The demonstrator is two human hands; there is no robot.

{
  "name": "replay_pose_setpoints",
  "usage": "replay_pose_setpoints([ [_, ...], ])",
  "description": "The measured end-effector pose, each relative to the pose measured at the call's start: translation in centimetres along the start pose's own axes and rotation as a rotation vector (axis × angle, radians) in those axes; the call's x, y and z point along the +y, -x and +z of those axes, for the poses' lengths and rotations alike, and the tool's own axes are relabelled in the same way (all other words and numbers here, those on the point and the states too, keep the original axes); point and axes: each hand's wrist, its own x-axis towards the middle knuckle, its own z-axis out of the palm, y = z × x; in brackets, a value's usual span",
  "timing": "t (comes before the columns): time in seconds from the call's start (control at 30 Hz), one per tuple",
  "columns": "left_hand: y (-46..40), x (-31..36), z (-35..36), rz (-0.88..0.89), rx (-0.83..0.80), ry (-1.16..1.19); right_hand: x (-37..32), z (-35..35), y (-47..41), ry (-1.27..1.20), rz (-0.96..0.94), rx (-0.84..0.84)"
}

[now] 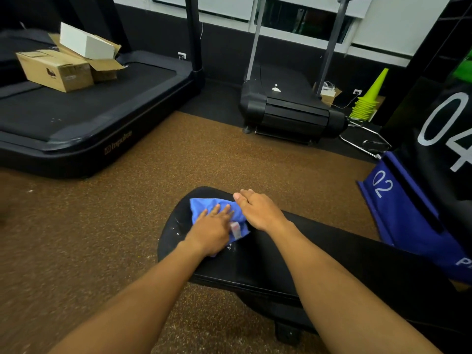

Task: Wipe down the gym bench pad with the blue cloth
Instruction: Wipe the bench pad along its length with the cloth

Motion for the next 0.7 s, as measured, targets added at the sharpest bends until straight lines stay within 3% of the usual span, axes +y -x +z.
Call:
replay_pose_setpoints([
  [0.17,-0.4,3.9,0.6,0.121,-0.065,0.110,-0.5,0.7,0.5,-0.078,-0.053,0.029],
  [0.27,0.0,2.7,-2.3,0.126,-0.142,0.716,0.3,1.1,1.0,-0.142,-0.060,0.098],
  [0.37,-0.5,-1.0,-5.0,-0.045,0.173,1.015,0.8,2.0,1.3,-0.115,-0.120,0.152],
  [0.43,-1.2,-3.5,-5.4,-0.165,0.306,1.063,0.8,3.3,1.4,0.009,-0.171,0.019],
  [0.53,-1.9,-5.3,-5.9,-0.240,0.431,1.037,1.0,5.4,1.6,0.285,-0.215,-0.171],
  [0.7,-3.9,-7.4,-6.3,-0.273,0.494,1.067,0.8,6.1,0.0,0.398,-0.226,-0.195],
])
